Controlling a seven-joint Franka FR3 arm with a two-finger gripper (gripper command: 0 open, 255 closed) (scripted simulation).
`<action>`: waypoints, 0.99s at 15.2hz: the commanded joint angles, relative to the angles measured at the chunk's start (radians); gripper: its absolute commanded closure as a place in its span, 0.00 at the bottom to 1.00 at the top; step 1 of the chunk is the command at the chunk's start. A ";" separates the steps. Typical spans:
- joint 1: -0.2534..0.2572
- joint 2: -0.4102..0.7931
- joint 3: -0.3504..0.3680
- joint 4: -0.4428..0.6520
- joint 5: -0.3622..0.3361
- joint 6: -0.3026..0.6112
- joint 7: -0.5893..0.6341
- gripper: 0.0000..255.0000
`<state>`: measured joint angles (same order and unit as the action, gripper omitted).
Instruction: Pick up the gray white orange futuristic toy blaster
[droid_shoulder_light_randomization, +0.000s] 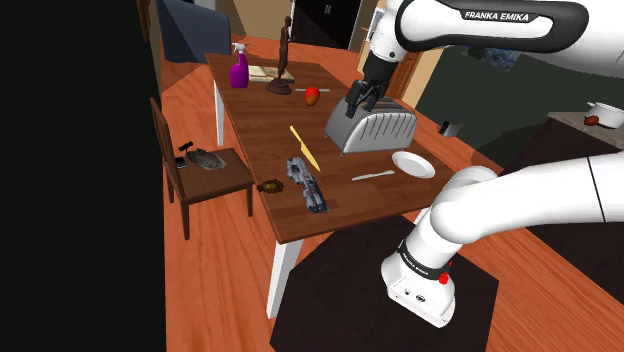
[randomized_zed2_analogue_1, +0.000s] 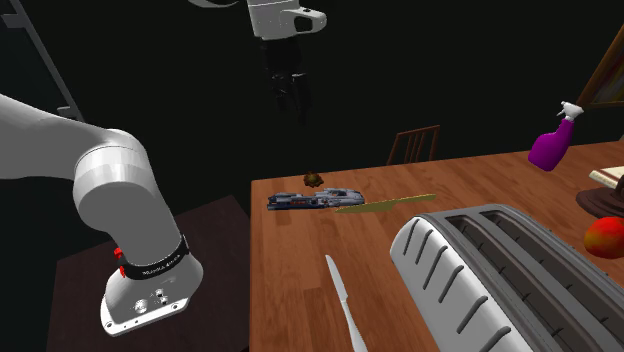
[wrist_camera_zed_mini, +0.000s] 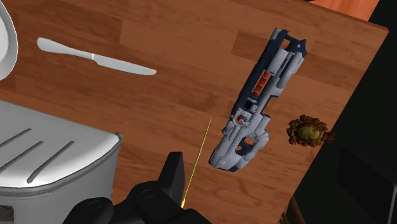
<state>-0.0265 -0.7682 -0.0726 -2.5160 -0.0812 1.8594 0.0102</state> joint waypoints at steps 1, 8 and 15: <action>0.002 0.029 -0.001 -0.049 0.008 0.080 0.015 0.00; 0.012 0.189 -0.013 -0.170 0.037 0.355 0.047 0.00; 0.042 0.442 -0.030 -0.215 0.094 0.648 0.056 0.00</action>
<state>0.0098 -0.3588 -0.1014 -2.7194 0.0019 2.4614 0.0649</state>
